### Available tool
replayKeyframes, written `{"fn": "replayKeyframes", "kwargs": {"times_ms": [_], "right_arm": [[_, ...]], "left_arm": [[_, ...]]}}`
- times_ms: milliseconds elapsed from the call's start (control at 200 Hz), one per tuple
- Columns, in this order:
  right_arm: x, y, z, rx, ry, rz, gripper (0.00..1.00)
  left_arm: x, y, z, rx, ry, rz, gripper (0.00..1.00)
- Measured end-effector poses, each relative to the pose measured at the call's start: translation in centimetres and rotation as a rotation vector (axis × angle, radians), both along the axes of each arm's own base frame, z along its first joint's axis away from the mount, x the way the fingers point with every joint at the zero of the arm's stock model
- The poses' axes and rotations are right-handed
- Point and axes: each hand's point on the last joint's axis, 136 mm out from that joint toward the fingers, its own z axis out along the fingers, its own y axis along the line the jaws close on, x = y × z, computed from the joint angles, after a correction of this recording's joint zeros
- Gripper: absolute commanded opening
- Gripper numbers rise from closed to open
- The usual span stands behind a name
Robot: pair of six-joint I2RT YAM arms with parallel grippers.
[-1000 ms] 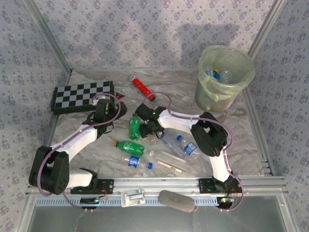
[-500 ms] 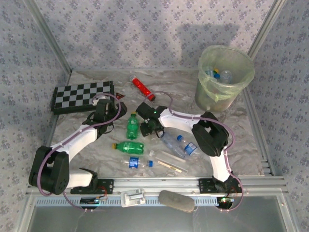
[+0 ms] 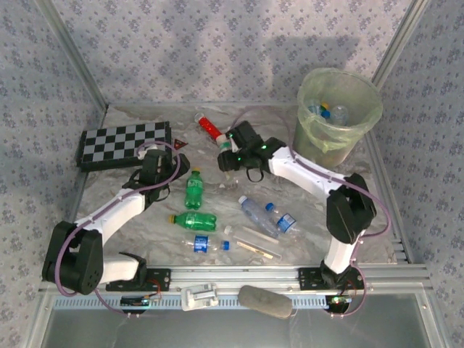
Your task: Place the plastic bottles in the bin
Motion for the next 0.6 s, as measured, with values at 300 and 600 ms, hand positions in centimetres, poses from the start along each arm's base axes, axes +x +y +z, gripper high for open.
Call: {"fn": "replayKeyframes", "kwargs": {"times_ms": [300, 600], "right_arm": [[3.9, -4.5, 10.1, 0.111, -0.202, -0.037, 0.51], [5.5, -13.1, 20.1, 0.144, -0.441, -0.176, 0.49]], "left_arm": [[0.0, 0.0, 0.0, -0.001, 0.0, -0.001, 1.0], [0.0, -0.1, 0.0, -0.004, 0.002, -0.007, 1.0]]}}
